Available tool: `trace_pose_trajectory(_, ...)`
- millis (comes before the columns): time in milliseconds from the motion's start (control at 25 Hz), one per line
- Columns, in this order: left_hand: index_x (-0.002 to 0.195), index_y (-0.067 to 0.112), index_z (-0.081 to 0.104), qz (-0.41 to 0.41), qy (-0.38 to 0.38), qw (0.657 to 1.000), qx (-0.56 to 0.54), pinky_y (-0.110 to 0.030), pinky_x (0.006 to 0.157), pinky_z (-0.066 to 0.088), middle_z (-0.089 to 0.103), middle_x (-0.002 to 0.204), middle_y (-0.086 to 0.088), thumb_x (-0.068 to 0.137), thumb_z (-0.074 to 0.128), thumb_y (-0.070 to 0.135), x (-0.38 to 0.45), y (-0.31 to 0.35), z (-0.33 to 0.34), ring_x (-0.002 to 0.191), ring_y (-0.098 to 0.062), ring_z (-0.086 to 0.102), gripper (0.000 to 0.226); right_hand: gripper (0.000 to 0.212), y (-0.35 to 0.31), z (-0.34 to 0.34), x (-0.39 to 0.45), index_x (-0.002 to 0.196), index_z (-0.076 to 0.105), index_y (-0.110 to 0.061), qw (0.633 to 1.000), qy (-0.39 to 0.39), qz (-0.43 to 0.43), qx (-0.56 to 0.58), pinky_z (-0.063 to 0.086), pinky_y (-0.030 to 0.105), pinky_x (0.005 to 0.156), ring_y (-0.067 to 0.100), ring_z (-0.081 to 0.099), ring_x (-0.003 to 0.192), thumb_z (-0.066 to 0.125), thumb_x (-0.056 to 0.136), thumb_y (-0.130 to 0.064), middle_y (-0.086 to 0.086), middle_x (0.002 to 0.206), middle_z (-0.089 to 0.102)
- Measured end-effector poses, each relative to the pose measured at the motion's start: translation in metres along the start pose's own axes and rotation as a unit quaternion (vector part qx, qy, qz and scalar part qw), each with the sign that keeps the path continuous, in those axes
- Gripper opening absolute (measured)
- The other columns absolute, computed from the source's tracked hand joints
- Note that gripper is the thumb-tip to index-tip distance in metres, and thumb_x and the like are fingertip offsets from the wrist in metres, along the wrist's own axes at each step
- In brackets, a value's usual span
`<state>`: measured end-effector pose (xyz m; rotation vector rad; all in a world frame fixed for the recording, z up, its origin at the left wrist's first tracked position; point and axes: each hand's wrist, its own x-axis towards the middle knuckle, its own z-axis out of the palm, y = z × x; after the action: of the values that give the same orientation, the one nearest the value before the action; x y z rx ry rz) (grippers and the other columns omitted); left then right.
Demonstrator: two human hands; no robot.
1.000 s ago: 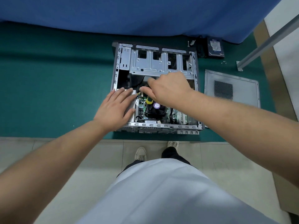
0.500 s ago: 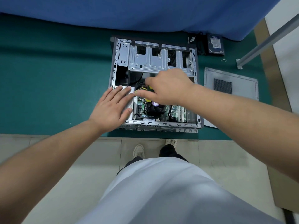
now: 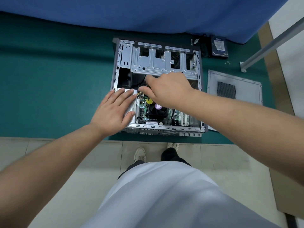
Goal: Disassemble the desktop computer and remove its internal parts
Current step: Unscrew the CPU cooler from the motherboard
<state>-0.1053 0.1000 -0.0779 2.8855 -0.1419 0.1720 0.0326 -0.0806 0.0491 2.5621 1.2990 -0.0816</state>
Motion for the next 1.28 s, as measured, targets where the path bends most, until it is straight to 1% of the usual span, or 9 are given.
trace_pose_trajectory(80, 0.154, 0.015, 0.047, 0.001, 0.004, 1.0, -0.003, -0.05, 0.125, 0.02, 0.042, 0.161, -0.004, 0.102, 0.04, 0.046, 0.0, 0.0, 0.0, 0.151, -0.029, 0.034, 0.06, 0.048, 0.001, 0.002, 0.005, 0.116, 0.049, -0.014, 0.999, -0.006, -0.052, 0.003, 0.026, 0.03, 0.05, 0.021, 0.038, 0.053, 0.029, 0.106, -0.056, -0.001, 0.066, 0.047)
trace_pose_trajectory(240, 0.154, 0.014, 0.047, 0.001, 0.007, 1.0, -0.006, -0.05, 0.126, 0.02, 0.043, 0.161, -0.004, 0.102, 0.039, 0.047, 0.0, 0.001, -0.001, 0.151, -0.029, 0.034, 0.061, 0.036, 0.023, -0.01, 0.004, 0.121, 0.051, -0.016, 0.962, -0.098, -0.248, 0.064, 0.046, 0.041, 0.084, 0.027, 0.053, 0.105, 0.048, 0.102, -0.046, 0.004, 0.108, 0.056)
trace_pose_trajectory(320, 0.154, 0.014, 0.046, 0.001, 0.005, 1.0, -0.006, -0.049, 0.126, 0.019, 0.042, 0.161, -0.004, 0.102, 0.038, 0.047, 0.0, 0.001, -0.002, 0.151, -0.029, 0.034, 0.061, 0.047, 0.021, -0.008, 0.001, 0.121, 0.054, -0.022, 0.978, -0.084, -0.182, 0.056, 0.047, 0.039, 0.069, 0.028, 0.056, 0.095, 0.038, 0.101, -0.06, 0.002, 0.095, 0.056)
trace_pose_trajectory(440, 0.154, 0.014, 0.046, 0.002, 0.004, 1.0, -0.004, -0.05, 0.127, 0.018, 0.042, 0.162, -0.005, 0.102, 0.038, 0.047, 0.0, 0.001, -0.001, 0.152, -0.029, 0.033, 0.062, 0.067, 0.0, -0.004, 0.001, 0.113, 0.06, -0.02, 1.0, -0.001, 0.004, -0.016, 0.02, 0.029, 0.05, 0.024, 0.038, 0.054, 0.017, 0.1, -0.071, -0.001, 0.059, 0.037)
trace_pose_trajectory(680, 0.152, 0.013, 0.049, 0.006, 0.019, 1.0, -0.004, -0.049, 0.126, 0.02, 0.044, 0.16, -0.005, 0.102, 0.04, 0.046, 0.0, 0.001, 0.0, 0.15, -0.03, 0.036, 0.061, 0.04, 0.016, -0.006, 0.001, 0.119, 0.053, -0.013, 0.968, -0.051, -0.236, 0.065, 0.044, 0.039, 0.078, 0.029, 0.055, 0.099, 0.043, 0.101, -0.047, 0.006, 0.103, 0.058)
trace_pose_trajectory(880, 0.153, 0.014, 0.047, 0.006, 0.015, 1.0, -0.003, -0.05, 0.126, 0.019, 0.043, 0.161, -0.005, 0.102, 0.039, 0.046, 0.0, 0.001, 0.0, 0.15, -0.03, 0.035, 0.061, 0.065, -0.006, 0.002, -0.002, 0.107, 0.06, -0.017, 0.999, 0.021, 0.022, -0.027, 0.017, 0.029, 0.049, 0.022, 0.035, 0.051, 0.021, 0.102, -0.069, -0.001, 0.058, 0.039)
trace_pose_trajectory(960, 0.153, 0.013, 0.048, 0.006, 0.017, 1.0, -0.002, -0.05, 0.126, 0.02, 0.043, 0.161, -0.005, 0.102, 0.039, 0.045, 0.0, 0.001, 0.0, 0.15, -0.03, 0.036, 0.06, 0.048, -0.001, 0.006, 0.001, 0.112, 0.056, -0.014, 0.998, 0.034, -0.053, -0.006, 0.029, 0.033, 0.051, 0.027, 0.048, 0.062, 0.03, 0.107, -0.054, 0.003, 0.074, 0.057)
trace_pose_trajectory(1080, 0.152, 0.013, 0.049, 0.007, 0.023, 1.0, -0.004, -0.05, 0.126, 0.02, 0.044, 0.16, -0.005, 0.102, 0.041, 0.044, 0.0, 0.001, 0.001, 0.15, -0.03, 0.037, 0.06, 0.037, 0.017, -0.002, -0.001, 0.12, 0.054, -0.013, 0.969, -0.022, -0.24, 0.047, 0.047, 0.042, 0.082, 0.029, 0.055, 0.1, 0.042, 0.101, -0.043, 0.007, 0.108, 0.06)
trace_pose_trajectory(1280, 0.152, 0.013, 0.049, 0.007, 0.02, 1.0, -0.005, -0.05, 0.126, 0.021, 0.044, 0.16, -0.005, 0.102, 0.04, 0.045, 0.0, 0.002, 0.001, 0.15, -0.031, 0.037, 0.06, 0.06, 0.005, 0.004, 0.0, 0.116, 0.058, -0.022, 0.999, 0.026, -0.007, -0.019, 0.023, 0.029, 0.051, 0.03, 0.055, 0.066, 0.021, 0.102, -0.068, 0.003, 0.069, 0.055)
